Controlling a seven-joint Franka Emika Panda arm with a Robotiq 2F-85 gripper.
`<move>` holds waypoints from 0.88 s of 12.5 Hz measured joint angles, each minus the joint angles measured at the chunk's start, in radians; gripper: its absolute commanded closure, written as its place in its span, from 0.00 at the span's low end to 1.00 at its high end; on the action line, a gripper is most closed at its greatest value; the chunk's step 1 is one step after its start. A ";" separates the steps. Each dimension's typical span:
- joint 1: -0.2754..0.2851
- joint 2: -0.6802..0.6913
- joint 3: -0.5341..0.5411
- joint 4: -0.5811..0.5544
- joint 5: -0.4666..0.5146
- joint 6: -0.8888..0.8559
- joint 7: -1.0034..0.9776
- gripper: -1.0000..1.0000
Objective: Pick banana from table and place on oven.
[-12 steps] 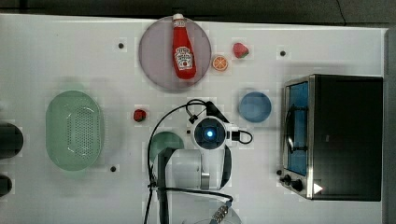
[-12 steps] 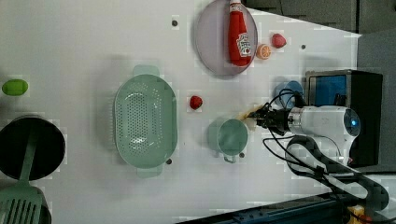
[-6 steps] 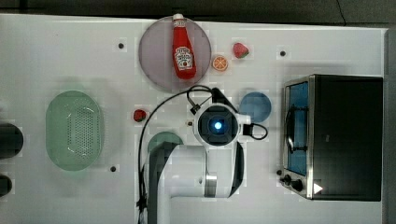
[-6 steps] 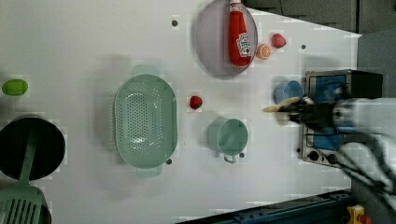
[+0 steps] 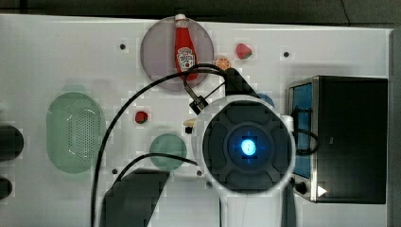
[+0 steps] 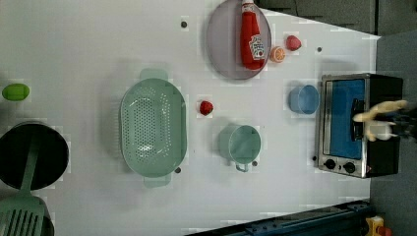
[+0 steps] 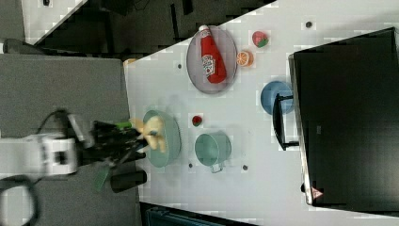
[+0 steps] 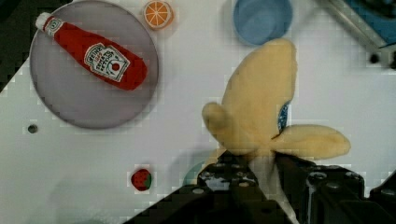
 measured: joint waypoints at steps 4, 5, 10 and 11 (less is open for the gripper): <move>0.015 0.038 -0.034 0.159 -0.014 -0.058 0.000 0.79; 0.018 0.064 -0.066 0.176 -0.001 -0.049 -0.016 0.79; 0.006 0.282 -0.324 0.203 0.006 0.052 -0.288 0.79; 0.001 0.323 -0.389 0.203 0.010 0.098 -0.364 0.79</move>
